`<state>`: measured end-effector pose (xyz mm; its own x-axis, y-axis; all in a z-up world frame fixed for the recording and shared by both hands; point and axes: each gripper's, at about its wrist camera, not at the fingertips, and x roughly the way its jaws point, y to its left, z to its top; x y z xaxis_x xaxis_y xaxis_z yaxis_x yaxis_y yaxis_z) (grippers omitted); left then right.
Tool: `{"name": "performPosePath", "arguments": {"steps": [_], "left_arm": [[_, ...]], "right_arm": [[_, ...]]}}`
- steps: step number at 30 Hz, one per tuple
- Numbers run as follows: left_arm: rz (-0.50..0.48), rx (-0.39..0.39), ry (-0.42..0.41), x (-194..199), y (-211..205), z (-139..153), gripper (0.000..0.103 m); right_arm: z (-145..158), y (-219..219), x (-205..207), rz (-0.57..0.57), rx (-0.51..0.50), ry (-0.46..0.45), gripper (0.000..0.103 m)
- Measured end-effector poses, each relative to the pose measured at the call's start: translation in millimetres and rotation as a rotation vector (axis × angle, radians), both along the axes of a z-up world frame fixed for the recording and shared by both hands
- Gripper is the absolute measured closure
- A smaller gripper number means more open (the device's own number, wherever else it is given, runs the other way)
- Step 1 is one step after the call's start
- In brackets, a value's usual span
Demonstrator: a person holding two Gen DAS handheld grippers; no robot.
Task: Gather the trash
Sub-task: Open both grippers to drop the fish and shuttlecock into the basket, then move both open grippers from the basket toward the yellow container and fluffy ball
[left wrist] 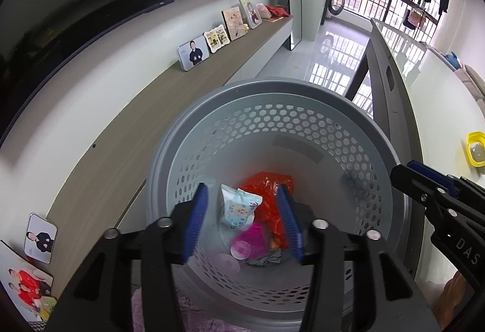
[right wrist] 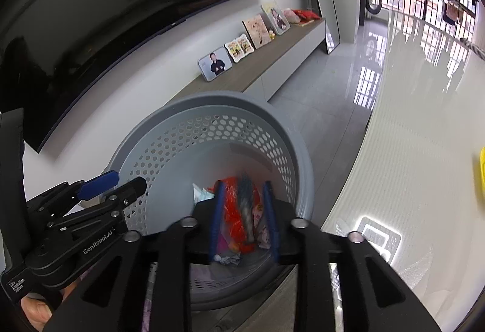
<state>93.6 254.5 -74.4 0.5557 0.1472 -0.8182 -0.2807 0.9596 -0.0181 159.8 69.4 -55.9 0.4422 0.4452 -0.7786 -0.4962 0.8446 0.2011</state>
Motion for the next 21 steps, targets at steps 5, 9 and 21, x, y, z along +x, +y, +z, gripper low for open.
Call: {"name": "performPosePath", "arguments": {"steps": [5,9,21], "left_arm": [[0.013,0.013,-0.008,-4.7,1.5,2.6,0.044],[0.027,0.025,-0.011,-9.2,1.0,3.2,0.04],[0.041,0.04,-0.017,-19.9,-1.1,10.4,0.033]], "right_arm": [[0.5,-1.5,-1.1,0.002,0.009,0.004,0.065],[0.8,-1.7,-3.0,0.003,0.008,0.0,0.065],[2.5,-4.0,-6.8,0.0,0.016,-0.019,0.056]]}}
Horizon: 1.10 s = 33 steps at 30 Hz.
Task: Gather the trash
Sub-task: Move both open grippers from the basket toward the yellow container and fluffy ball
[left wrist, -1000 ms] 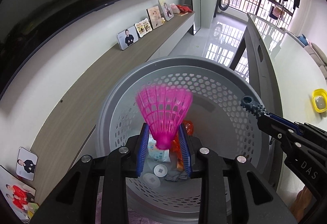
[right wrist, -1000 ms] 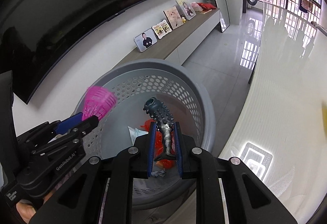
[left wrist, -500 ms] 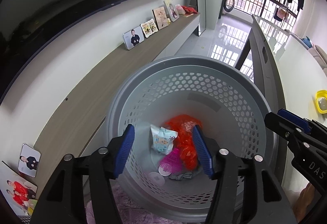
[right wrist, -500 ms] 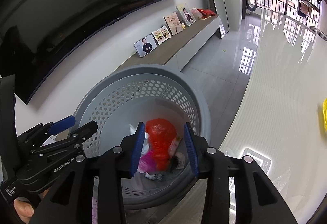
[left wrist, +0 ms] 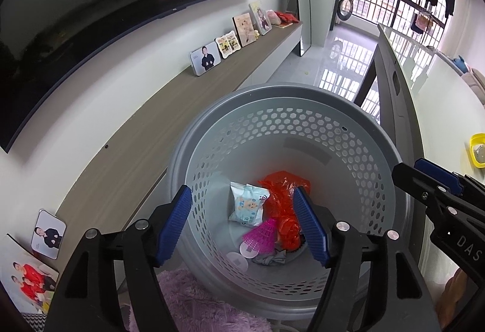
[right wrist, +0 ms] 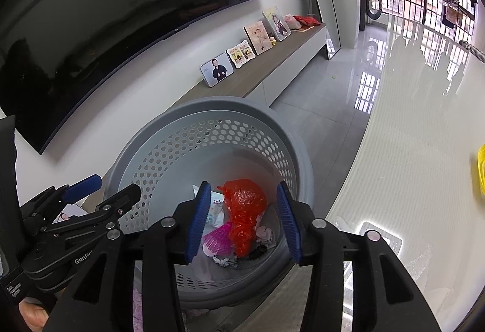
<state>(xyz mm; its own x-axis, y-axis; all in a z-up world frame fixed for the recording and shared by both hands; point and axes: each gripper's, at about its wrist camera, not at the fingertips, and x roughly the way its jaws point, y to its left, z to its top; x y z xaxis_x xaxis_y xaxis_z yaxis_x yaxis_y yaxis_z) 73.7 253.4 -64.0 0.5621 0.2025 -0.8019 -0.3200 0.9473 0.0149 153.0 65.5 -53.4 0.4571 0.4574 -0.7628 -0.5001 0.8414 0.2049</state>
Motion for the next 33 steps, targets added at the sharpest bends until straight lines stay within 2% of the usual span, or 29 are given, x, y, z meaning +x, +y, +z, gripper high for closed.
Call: {"name": "performPosePath", "arguments": {"steps": [10,15,21,27,33], "left_arm": [[0.022,0.008,-0.025,-11.0,-3.1,11.7,0.026],[0.022,0.009,-0.04,-16.3,-6.8,19.3,0.021],[-0.003,0.015,-0.069,-20.5,-20.4,29.4,0.016],[-0.062,-0.009,-0.085,-16.9,-46.2,34.7,0.016],[-0.156,-0.028,-0.096,-6.2,-88.6,41.0,0.016]], "right_arm": [[2.7,-5.1,-4.7,-0.018,0.002,0.007,0.051],[7.6,-11.0,-10.1,-0.033,0.003,-0.007,0.045],[15.0,-32.3,-18.8,-0.07,0.003,-0.023,0.041],[18.7,-82.6,-29.0,-0.163,-0.022,-0.039,0.04],[19.5,-161.8,-34.3,-0.318,-0.051,-0.049,0.039]]}}
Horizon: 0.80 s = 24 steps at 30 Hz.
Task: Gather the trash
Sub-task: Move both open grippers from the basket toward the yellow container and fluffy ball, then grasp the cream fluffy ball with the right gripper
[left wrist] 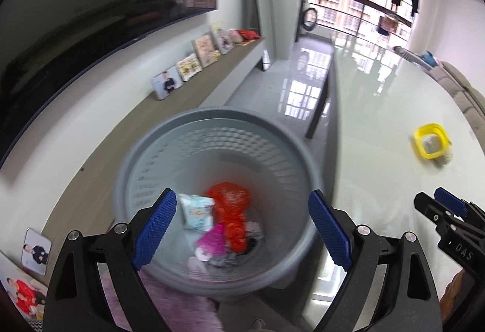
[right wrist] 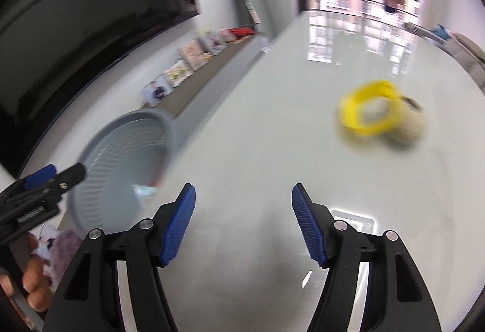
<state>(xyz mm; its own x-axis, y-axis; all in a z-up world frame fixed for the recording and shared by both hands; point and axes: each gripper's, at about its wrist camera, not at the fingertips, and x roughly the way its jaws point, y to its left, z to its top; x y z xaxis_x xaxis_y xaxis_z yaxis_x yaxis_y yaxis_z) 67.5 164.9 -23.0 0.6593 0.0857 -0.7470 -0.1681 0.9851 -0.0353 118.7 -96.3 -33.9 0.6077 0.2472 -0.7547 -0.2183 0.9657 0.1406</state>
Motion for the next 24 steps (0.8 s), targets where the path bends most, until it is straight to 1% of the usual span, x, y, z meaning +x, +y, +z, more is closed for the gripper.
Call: {"name": "performPosePath", "arguments": {"steps": [6,10,14,18,21,24], "left_arm": [[-0.093,-0.006,-0.009,10.5,-46.8,4.0,0.015],[-0.146,-0.003,-0.001,19.2,-75.2,2.9,0.015],[-0.17,-0.015,0.004,23.8,-94.5,2.5,0.015],[-0.187,-0.006,0.017,25.0,-109.5,-0.6,0.015],[-0.194,0.002,0.027,28.5,-115.1,-2.5,0.015],[-0.193,0.001,0.034,32.4,-116.9,-4.4,0.015]], "right_arm": [[3.1,-76.4,7.3,-0.151,-0.023,-0.017,0.037],[-0.3,-111.9,23.7,-0.2,-0.034,-0.007,0.037],[-5.3,-130.3,38.8,-0.215,-0.052,0.004,0.037],[-16.3,-140.0,61.9,-0.208,-0.077,0.022,0.037],[-25.1,-137.6,74.3,-0.193,-0.066,0.047,0.037],[-28.8,-136.3,84.3,-0.186,-0.08,0.051,0.037]]}}
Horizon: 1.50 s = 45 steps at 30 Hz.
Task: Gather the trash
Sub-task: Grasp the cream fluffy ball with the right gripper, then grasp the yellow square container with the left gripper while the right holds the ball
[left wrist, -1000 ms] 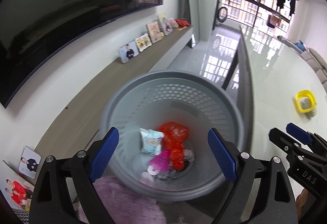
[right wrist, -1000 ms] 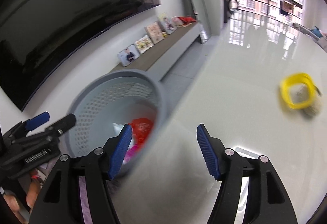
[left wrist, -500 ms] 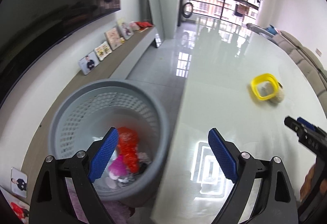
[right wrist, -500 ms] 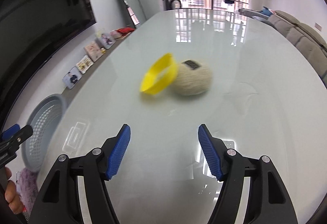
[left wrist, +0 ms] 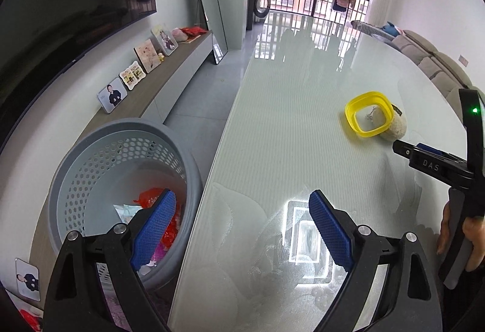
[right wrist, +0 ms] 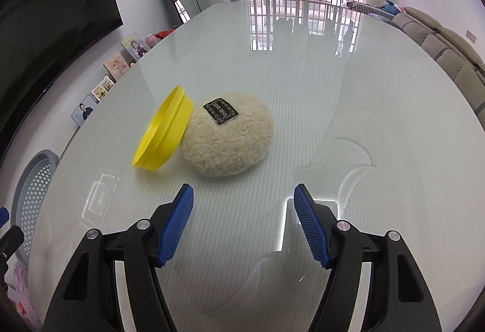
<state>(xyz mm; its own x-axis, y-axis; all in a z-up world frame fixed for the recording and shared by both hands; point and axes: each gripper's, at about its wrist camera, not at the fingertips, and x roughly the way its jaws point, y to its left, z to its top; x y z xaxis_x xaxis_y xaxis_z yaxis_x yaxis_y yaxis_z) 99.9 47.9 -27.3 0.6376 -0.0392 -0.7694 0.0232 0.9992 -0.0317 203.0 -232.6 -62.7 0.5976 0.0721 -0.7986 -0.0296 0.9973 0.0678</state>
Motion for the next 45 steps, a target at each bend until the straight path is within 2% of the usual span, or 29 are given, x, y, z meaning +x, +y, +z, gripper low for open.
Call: {"name": "performPosePath", "arguments": {"steps": [11,20,23,34,41,45], "left_arm": [[-0.012,0.006,0.019,8.1,-7.5,-6.3,0.015],[-0.012,0.007,0.023,10.8,-8.4,-6.8,0.015],[-0.018,0.005,0.025,15.0,-11.5,-7.0,0.015],[-0.085,-0.013,0.025,35.0,-50.3,-9.8,0.015],[-0.144,-0.026,0.006,56.5,-84.3,-2.1,0.015],[-0.169,-0.029,0.026,75.1,-104.7,-5.1,0.014]], "right_arm": [[0.5,20.4,37.9,0.055,-0.025,0.021,0.037],[0.4,23.8,54.9,0.047,-0.017,0.01,0.038],[-0.4,19.2,52.5,0.039,0.0,0.007,0.043],[0.9,-24.1,30.0,-0.089,0.063,0.015,0.044],[13.0,-63.3,-4.7,-0.183,0.098,-0.012,0.044],[16.9,-80.6,-27.2,-0.219,0.133,-0.024,0.044]]}}
